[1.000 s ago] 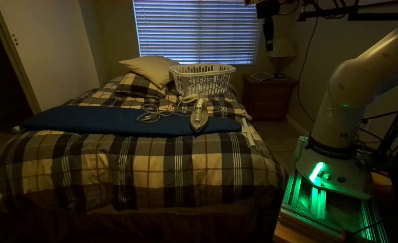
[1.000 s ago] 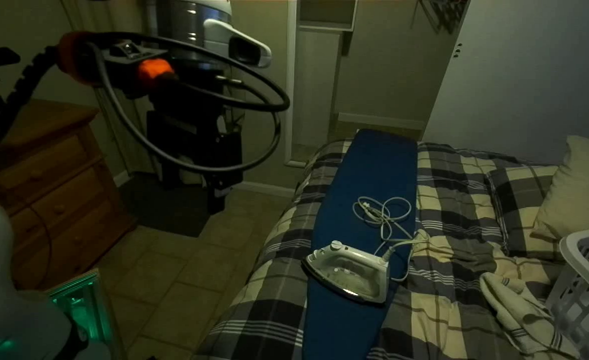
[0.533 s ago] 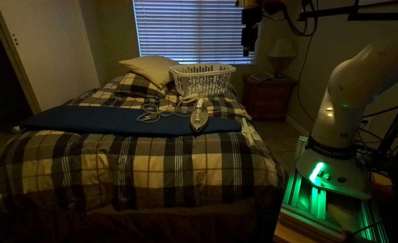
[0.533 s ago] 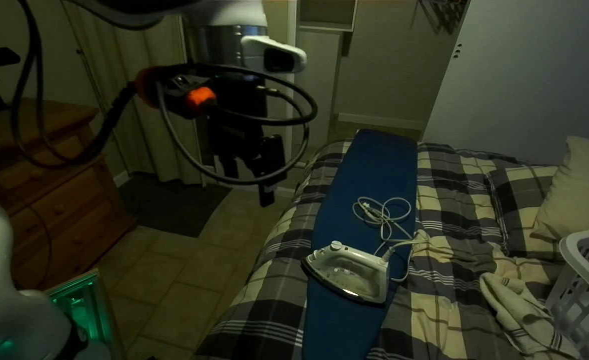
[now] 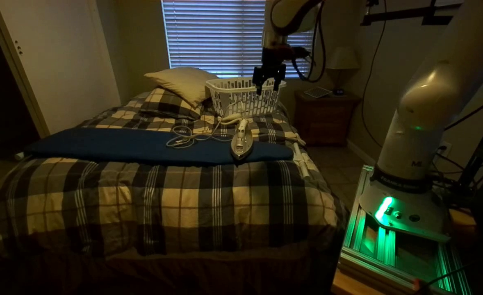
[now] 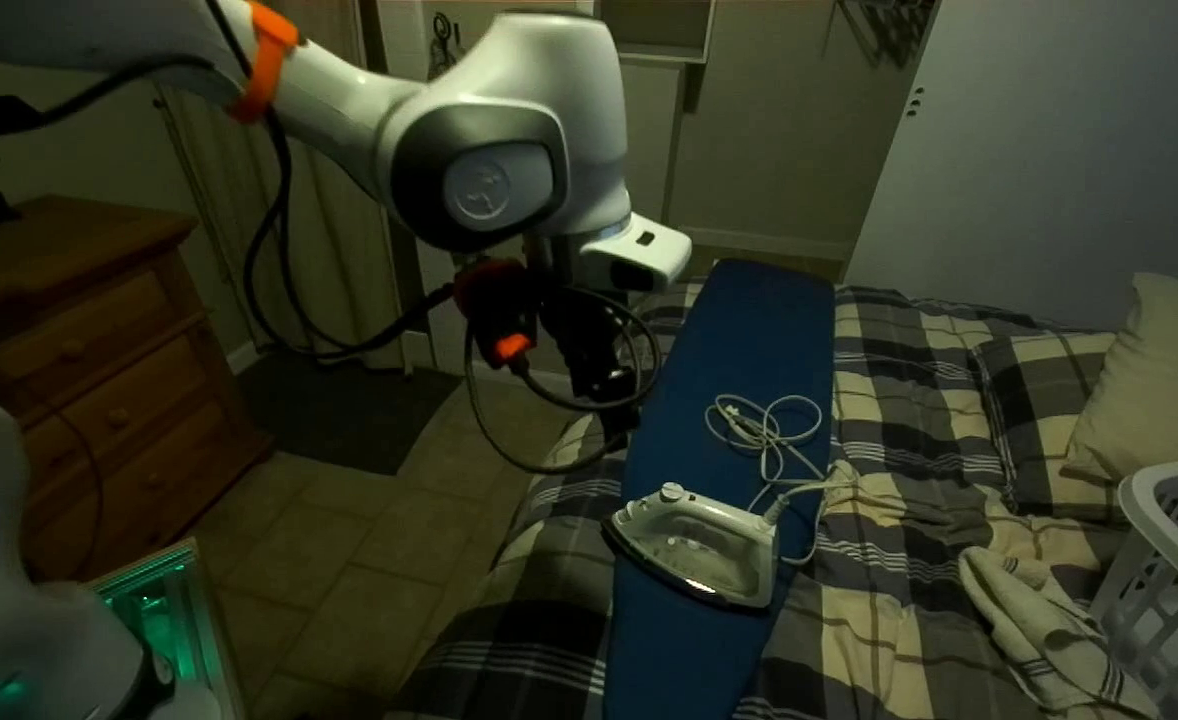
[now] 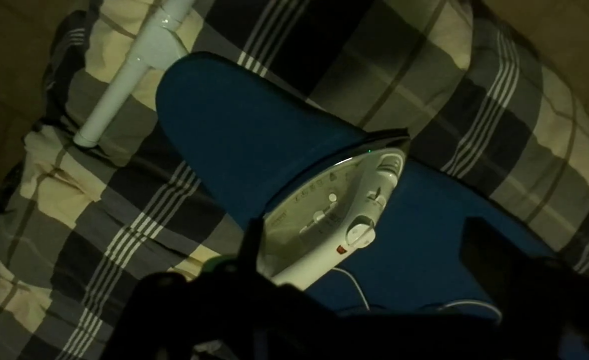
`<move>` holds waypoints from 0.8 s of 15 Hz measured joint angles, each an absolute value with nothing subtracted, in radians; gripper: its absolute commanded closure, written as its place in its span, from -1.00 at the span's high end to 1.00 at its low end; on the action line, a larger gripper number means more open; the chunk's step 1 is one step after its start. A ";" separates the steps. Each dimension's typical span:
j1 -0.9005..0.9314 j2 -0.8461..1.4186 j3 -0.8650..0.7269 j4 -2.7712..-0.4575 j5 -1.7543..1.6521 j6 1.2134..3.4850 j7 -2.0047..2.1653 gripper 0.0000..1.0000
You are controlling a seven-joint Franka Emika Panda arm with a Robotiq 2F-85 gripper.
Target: Put the iron in an upright position
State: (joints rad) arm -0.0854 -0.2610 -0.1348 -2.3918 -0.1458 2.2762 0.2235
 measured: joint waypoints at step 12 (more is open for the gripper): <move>-0.086 0.214 -0.120 -2.196 -0.170 2.543 0.569 1.00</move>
State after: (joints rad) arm -0.0860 0.2142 -0.1204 -2.1963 -0.1704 2.5428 0.5688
